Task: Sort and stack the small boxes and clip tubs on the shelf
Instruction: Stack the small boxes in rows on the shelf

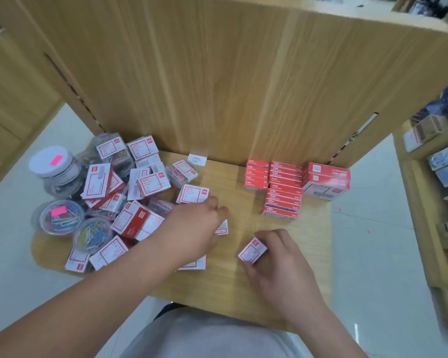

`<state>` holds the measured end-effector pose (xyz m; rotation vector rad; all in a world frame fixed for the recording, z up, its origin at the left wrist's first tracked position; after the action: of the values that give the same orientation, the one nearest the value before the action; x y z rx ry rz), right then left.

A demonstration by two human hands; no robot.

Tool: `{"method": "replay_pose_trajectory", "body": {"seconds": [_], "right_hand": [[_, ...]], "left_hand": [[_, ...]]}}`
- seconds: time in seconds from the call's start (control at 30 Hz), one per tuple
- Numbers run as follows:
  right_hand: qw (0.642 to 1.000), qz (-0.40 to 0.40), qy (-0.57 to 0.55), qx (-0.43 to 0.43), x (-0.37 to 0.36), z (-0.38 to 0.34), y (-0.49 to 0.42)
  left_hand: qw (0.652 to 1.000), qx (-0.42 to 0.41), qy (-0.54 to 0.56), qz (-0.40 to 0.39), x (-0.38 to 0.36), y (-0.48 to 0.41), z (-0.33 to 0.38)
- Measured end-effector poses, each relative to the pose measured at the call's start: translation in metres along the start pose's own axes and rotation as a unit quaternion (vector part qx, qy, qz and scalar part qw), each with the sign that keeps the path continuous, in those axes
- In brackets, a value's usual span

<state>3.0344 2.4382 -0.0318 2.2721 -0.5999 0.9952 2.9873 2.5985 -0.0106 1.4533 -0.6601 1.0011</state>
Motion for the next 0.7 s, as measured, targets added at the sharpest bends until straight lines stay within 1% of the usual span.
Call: {"method": "replay_pose_trajectory", "body": {"seconds": [0.07,0.17,0.23,0.33,0.37,0.43,0.47,0.5,0.57,0.63,0.7], "right_hand": [[0.998,-0.012,-0.054,-0.041,0.007,0.014,0.000],[0.979,-0.021,-0.191,-0.072,0.012,0.035,-0.001],[0.956,-0.008,-0.285,-0.075,0.018,0.040,0.003],[0.910,0.027,-0.406,-0.082,0.025,0.043,0.012],[0.895,0.041,-0.437,-0.080,0.029,0.041,0.014],[0.871,0.063,-0.483,-0.070,0.036,0.037,0.016],[0.863,0.068,-0.496,-0.065,0.039,0.034,0.015],[0.857,0.071,-0.506,-0.059,0.041,0.031,0.014],[0.851,0.072,-0.518,-0.044,0.045,0.023,0.010],[0.851,0.069,-0.521,-0.025,0.049,0.015,0.006],[0.850,0.064,-0.523,0.000,0.052,0.006,0.003]], "left_hand": [[1.000,0.011,0.008,0.008,0.005,0.002,0.006],[0.996,-0.002,0.075,0.055,0.014,0.006,0.011],[0.987,-0.008,0.143,0.075,0.017,0.010,0.008],[0.963,-0.008,0.260,0.074,0.014,0.017,0.005],[0.945,-0.010,0.319,0.071,0.011,0.018,0.004],[0.891,-0.020,0.449,0.057,0.004,0.018,0.004],[0.866,-0.024,0.497,0.053,0.001,0.018,0.005],[0.846,-0.030,0.529,0.055,0.000,0.019,0.006],[0.820,-0.045,0.567,0.062,0.001,0.020,0.012],[0.793,-0.042,0.603,0.070,0.002,0.021,0.013],[0.758,-0.041,0.647,0.077,0.002,0.023,0.009]]}}
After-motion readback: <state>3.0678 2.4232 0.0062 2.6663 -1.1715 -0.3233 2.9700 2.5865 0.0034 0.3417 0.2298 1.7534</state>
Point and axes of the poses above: each hand's wrist, its own y-axis away from the middle knuckle, its own x-axis out of the back of the hand, z = x × y, the point moved 9 cm from there along -y, towards the middle knuckle, and after that the axes turned 14 degrees about -z, right-handed, at the moved point
